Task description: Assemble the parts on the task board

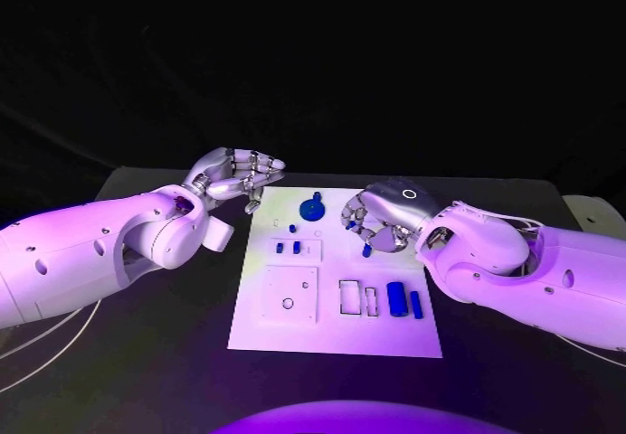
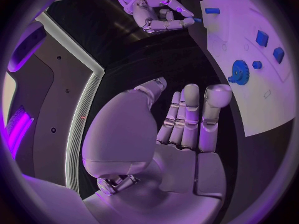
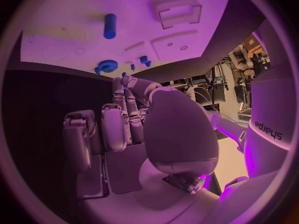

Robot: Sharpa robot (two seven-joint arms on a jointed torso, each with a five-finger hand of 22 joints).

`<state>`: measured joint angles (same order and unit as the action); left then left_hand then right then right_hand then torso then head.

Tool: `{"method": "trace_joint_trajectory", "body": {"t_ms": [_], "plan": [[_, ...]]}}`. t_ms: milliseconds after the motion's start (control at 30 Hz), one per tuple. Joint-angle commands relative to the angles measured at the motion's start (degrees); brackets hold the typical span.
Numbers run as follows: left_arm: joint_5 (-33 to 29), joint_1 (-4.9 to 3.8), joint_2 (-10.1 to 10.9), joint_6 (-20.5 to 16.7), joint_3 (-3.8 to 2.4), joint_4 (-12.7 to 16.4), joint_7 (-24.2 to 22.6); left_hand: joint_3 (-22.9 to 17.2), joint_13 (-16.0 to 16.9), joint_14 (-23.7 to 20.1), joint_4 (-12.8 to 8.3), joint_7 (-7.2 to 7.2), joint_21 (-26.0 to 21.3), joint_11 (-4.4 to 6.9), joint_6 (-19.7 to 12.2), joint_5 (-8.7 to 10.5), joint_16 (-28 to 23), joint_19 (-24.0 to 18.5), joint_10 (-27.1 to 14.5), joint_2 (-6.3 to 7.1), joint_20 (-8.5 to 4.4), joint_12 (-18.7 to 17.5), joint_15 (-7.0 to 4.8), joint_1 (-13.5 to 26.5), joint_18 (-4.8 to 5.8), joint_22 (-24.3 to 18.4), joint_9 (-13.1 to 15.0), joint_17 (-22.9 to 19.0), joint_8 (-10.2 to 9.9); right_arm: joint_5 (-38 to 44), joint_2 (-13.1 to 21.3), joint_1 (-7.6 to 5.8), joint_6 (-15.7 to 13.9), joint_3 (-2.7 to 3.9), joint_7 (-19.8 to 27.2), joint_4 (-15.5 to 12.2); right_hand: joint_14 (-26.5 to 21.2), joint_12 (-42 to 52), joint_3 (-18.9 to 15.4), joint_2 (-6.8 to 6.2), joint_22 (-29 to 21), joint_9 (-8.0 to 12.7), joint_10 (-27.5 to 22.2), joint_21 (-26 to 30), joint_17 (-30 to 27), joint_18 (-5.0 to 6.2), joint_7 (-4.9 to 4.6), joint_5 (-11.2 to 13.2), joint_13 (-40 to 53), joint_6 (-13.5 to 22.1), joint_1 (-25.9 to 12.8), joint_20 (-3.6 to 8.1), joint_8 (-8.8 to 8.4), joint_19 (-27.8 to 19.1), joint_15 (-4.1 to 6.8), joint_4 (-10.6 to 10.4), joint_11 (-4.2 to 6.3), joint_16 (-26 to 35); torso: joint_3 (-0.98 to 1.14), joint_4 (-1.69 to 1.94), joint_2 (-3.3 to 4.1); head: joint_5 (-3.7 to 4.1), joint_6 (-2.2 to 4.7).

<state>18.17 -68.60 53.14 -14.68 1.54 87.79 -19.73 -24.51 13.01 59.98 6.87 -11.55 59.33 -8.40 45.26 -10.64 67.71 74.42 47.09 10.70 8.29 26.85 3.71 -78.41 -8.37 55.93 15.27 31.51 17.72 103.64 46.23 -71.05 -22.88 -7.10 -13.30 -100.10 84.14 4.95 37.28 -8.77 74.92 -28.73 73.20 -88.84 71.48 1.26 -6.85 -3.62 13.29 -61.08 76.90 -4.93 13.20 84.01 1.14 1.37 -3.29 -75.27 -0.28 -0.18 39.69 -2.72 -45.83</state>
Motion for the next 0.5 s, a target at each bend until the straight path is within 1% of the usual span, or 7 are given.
{"method": "trace_joint_trajectory", "body": {"t_ms": [33, 133, 167, 267, 300, 367, 500], "plan": [[-0.48, -0.02, -0.31, 1.15, -0.04, -0.11, -0.18, -0.09, 0.05, -0.34, -0.29, -0.69, -0.21, -0.02, -0.34, -0.23, -0.33, -0.47, -0.23, 0.09, 0.06, 0.36, -0.01, -0.51, 0.52, -0.04, 0.07, -0.06, 0.31, -0.77, -1.00, 0.01, -0.31, 0.00, 0.94, -1.12, 2.34, -0.30, -0.33, 0.11, 13.39, -0.08, -0.01, 0.17, -0.06, -0.78, -0.27, 0.08, 0.02, 0.11, -0.47, 0.13, 0.40, 4.86, 0.20, 0.06, 0.24, 0.25, -0.03, 0.03, 0.00, -1.60, -0.17], [-0.50, -0.02, -0.47, 1.20, -0.04, -0.22, -0.15, -0.09, 0.05, -0.34, -0.29, -0.69, -0.21, -0.02, -0.34, -0.23, -0.33, -0.47, -0.23, 0.09, 0.06, 0.36, -0.01, -0.51, 0.52, -0.04, 0.07, -0.06, 0.31, -1.19, -2.22, 0.23, -0.05, -0.17, 1.16, -1.28, 2.34, -0.31, -0.31, 0.13, 13.31, -0.08, -0.02, 0.23, -0.08, -0.76, -0.28, 0.03, 0.02, 0.13, -0.45, 0.13, 0.39, 4.81, 0.20, 0.07, 0.24, 0.26, -0.09, -0.01, 0.00, -3.15, -0.44], [-0.52, -0.02, -0.54, 1.21, -0.04, -0.27, -0.14, -0.09, 0.05, -0.34, -0.29, -0.69, -0.21, -0.02, -0.34, -0.23, -0.33, -0.47, -0.23, 0.09, 0.06, 0.36, -0.01, -0.51, 0.52, -0.04, 0.07, -0.06, 0.31, -1.31, -2.63, 0.37, 0.03, -0.25, 1.24, -1.20, 2.34, -0.31, -0.31, 0.13, 13.31, -0.08, -0.02, 0.23, -0.08, -0.76, -0.28, 0.03, 0.02, 0.13, -0.45, 0.13, 0.39, 4.81, 0.20, 0.07, 0.24, 0.26, -0.10, -0.07, 0.00, -3.34, -0.52], [-0.58, -0.02, -0.88, 1.29, -0.04, -0.51, -0.13, -0.09, 0.05, -0.34, -0.29, -0.69, -0.21, -0.02, -0.34, -0.23, -0.33, -0.47, -0.23, 0.09, 0.06, 0.36, -0.01, -0.51, 0.52, -0.04, 0.07, -0.06, 0.31, -1.81, -4.06, 1.07, 0.24, -0.54, 1.57, -0.50, 2.32, -0.32, -0.30, 0.15, 13.27, -0.08, -0.03, 0.26, -0.14, -0.75, -0.29, 0.01, 0.02, 0.15, -0.44, 0.13, 0.39, 4.78, 0.20, 0.07, 0.23, 0.30, -0.13, -0.03, -0.05, -4.18, -1.07], [-0.59, -0.02, -0.97, 1.31, -0.04, -0.58, -0.13, -0.09, 0.05, -0.34, -0.29, -0.69, -0.21, -0.02, -0.34, -0.23, -0.33, -0.47, -0.23, 0.09, 0.06, 0.36, -0.01, -0.51, 0.52, -0.04, 0.07, -0.06, 0.31, -1.90, -4.36, 1.27, 0.25, -0.60, 1.65, -0.31, 2.32, -0.36, -0.29, 0.17, 13.20, -0.08, -0.07, 0.32, -0.18, -0.72, -0.33, -0.03, 0.02, 0.20, -0.44, 0.13, 0.36, 4.73, 0.19, 0.07, 0.21, 0.33, -0.11, 0.00, -0.02, -4.35, -1.09], [-0.64, -0.02, -1.28, 1.37, -0.04, -0.81, -0.12, -0.09, 0.05, -0.34, -0.29, -0.69, -0.21, -0.02, -0.34, -0.23, -0.33, -0.47, -0.23, 0.09, 0.06, 0.36, -0.01, -0.51, 0.52, -0.04, 0.07, -0.06, 0.31, -2.20, -5.30, 2.08, 0.32, -0.76, 1.88, 0.29, 2.32, -0.36, -0.29, 0.17, 13.20, -0.08, -0.07, 0.32, -0.18, -0.72, -0.33, -0.03, 0.02, 0.20, -0.44, 0.13, 0.36, 4.73, 0.19, 0.07, 0.21, 0.33, -0.10, 0.00, -0.02, -4.89, -1.30], [-0.70, -0.02, -1.82, 1.48, -0.04, -1.17, -0.08, -0.08, 0.10, -0.40, -0.29, -0.72, -0.28, -0.05, -0.45, -0.24, -0.32, -0.55, -0.41, 0.06, 0.09, 0.53, 0.02, -0.52, 0.50, -0.12, 0.10, -0.05, 0.41, -2.59, -6.87, 3.55, 0.75, -1.03, 2.29, 1.16, 2.31, -0.39, -0.27, 0.22, 13.21, -0.09, -0.09, 0.31, -0.20, -0.73, -0.35, -0.07, 0.03, 0.25, -0.44, 0.13, 0.34, 4.74, 0.18, 0.05, 0.19, 0.34, 0.00, -0.08, 0.07, -6.26, -1.79]]}}
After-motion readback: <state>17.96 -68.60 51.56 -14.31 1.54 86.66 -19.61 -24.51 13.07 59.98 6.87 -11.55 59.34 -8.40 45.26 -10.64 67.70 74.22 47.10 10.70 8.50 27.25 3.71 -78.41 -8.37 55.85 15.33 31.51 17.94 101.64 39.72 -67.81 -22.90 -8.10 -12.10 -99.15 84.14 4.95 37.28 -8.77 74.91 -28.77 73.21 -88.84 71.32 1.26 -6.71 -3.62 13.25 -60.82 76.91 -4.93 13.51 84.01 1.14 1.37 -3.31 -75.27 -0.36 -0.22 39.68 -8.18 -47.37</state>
